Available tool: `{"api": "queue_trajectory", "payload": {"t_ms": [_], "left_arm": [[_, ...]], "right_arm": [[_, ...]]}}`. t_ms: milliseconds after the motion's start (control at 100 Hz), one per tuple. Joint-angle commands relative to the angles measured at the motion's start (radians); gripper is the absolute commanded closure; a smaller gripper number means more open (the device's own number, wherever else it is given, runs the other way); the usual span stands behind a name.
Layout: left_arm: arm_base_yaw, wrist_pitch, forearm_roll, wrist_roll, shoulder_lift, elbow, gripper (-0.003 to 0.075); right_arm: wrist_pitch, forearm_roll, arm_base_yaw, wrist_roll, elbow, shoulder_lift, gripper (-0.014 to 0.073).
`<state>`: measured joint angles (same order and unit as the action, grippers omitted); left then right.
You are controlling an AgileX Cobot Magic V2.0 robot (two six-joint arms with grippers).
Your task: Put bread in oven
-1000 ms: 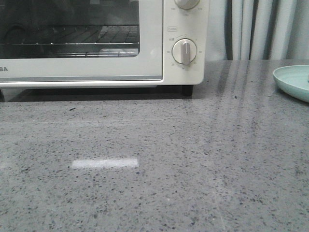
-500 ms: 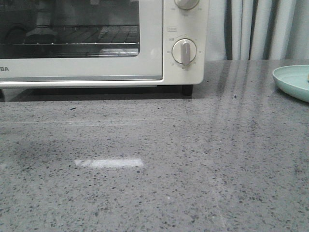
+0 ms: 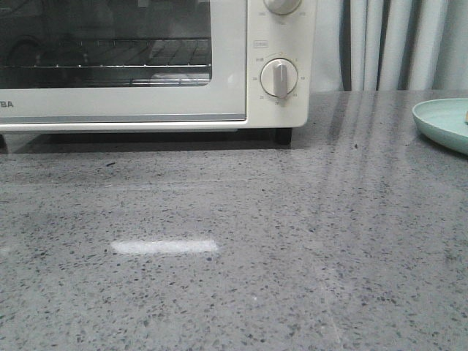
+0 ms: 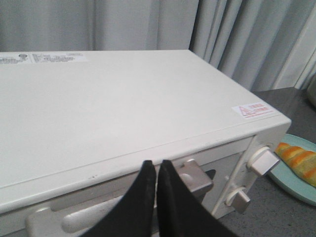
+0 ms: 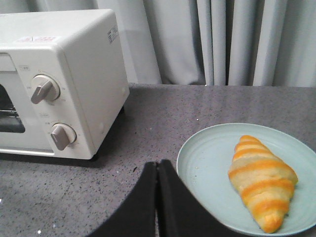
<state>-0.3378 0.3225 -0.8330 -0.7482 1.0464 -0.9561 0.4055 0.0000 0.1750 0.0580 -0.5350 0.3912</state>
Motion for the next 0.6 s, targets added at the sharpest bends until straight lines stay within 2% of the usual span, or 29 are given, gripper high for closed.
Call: {"api": "queue_trajectory", "payload": {"t_ms": [0,240,480,590], "left_arm": [[-0.008,-0.06,0.002,-0.001,0.017,-0.041,0.0742],[-0.008,-0.06,0.04,-0.001,0.06,-0.041,0.0742],[-0.006,-0.064,0.207,-0.001,0.067,-0.041,0.0742],[-0.006,-0.097,0.223,-0.001,0.075,-0.041,0.0742]], "right_arm": [[-0.051,-0.01,0.005,-0.005,-0.036,0.004,0.0663],[-0.023,-0.01,0.005,-0.005,-0.036,0.004,0.0663],[-0.024,-0.01,0.005,-0.005,-0.036,0.004,0.0663],[-0.024,-0.01,0.005,-0.005,-0.036,0.004,0.0663]]}}
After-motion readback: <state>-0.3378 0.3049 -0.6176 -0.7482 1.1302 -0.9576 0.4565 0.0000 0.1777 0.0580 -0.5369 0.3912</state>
